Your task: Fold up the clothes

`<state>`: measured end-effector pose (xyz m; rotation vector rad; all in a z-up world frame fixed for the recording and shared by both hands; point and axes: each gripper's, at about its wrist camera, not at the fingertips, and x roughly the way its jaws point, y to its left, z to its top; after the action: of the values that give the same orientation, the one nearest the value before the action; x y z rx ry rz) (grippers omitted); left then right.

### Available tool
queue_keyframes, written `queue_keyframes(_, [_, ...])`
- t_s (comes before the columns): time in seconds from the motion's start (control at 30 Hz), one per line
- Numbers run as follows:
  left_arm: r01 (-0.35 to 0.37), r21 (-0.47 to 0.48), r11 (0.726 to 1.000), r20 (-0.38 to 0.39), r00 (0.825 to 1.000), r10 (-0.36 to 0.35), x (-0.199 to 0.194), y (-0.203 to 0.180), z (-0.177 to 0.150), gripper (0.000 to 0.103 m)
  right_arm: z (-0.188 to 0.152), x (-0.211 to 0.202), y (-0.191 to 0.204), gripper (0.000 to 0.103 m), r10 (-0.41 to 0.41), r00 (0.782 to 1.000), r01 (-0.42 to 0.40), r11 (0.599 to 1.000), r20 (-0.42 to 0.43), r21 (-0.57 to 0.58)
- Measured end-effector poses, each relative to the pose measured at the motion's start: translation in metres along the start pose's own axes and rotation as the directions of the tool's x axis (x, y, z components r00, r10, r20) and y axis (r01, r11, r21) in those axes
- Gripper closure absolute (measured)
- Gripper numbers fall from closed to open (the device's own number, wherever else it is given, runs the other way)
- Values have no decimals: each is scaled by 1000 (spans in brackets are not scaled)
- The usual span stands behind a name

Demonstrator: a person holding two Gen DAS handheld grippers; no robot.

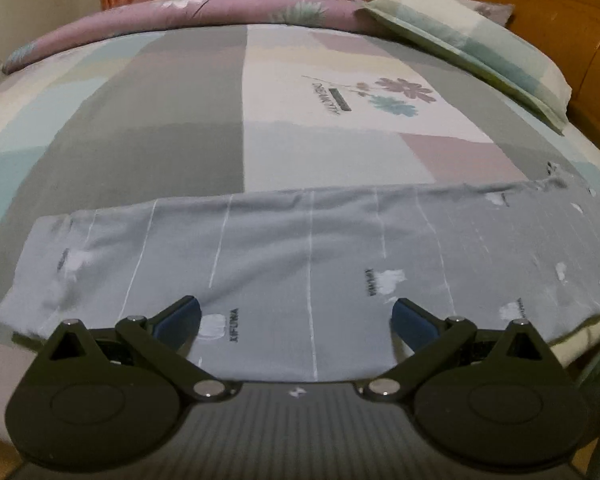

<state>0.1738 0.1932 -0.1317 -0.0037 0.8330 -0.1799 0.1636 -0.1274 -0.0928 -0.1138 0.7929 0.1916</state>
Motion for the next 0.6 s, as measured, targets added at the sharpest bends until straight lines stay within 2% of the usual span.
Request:
queue_keyframes(0.13, [-8,94,996,-35,999,12,-5,-7,-8,1,0,37,21,0,-27,999,24,996,-27,-86])
queue_keyframes(0.23, [17,124,992,-67,998,-9,-12,-3,-12,1,-10,42,16,0,0,999,-3,997,-38,-75])
queue_keyframes(0.3, [26,104,994,-91,996,-16,-14,1,-3,1,-16,45,13,0,20,999,-23,998,-45,-64])
queue_keyframes(0.4, [64,27,998,-36,997,-63,-12,2,23,1,-23,49,10,0,40,998,-43,998,-56,-50])
queue_keyframes(0.5, [157,-6,988,8,988,-157,-1,-9,40,1,-23,50,10,0,40,997,-43,998,-61,-45])
queue_keyframes(0.57, [214,-1,977,-17,977,-214,12,-19,39,1,-26,49,10,0,45,997,-48,998,-55,-48])
queue_keyframes(0.6, [218,-2,976,-41,975,-218,17,-21,34,1,-27,49,9,0,49,997,-52,997,-52,-51])
